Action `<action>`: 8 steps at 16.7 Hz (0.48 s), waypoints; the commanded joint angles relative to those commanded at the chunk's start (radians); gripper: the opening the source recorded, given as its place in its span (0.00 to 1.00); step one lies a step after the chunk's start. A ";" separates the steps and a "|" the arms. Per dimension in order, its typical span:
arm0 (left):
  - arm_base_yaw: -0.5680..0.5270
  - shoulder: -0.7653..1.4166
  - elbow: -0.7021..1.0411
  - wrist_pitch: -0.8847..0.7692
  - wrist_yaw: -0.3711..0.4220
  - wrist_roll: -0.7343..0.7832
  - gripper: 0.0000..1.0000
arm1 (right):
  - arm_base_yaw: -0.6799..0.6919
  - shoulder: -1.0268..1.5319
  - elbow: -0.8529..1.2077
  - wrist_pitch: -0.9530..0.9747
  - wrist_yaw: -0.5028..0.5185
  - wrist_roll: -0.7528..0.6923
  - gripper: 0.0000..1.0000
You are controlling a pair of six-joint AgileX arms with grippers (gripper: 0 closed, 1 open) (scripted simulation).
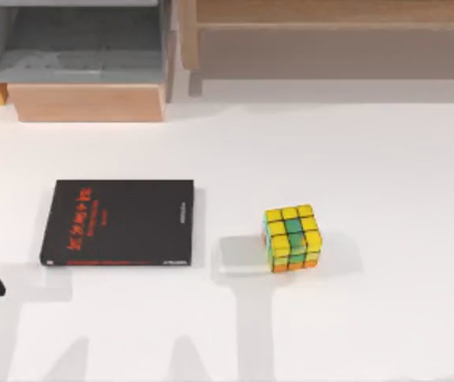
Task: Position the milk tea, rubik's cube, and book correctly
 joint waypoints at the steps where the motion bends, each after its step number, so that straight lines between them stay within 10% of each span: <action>1: 0.000 0.000 0.000 0.000 0.000 0.000 1.00 | -0.004 -0.005 -0.009 0.007 -0.004 0.000 1.00; 8: 0.000 0.000 0.000 0.000 0.000 0.000 1.00 | -0.008 -0.064 -0.019 -0.040 -0.011 -0.002 1.00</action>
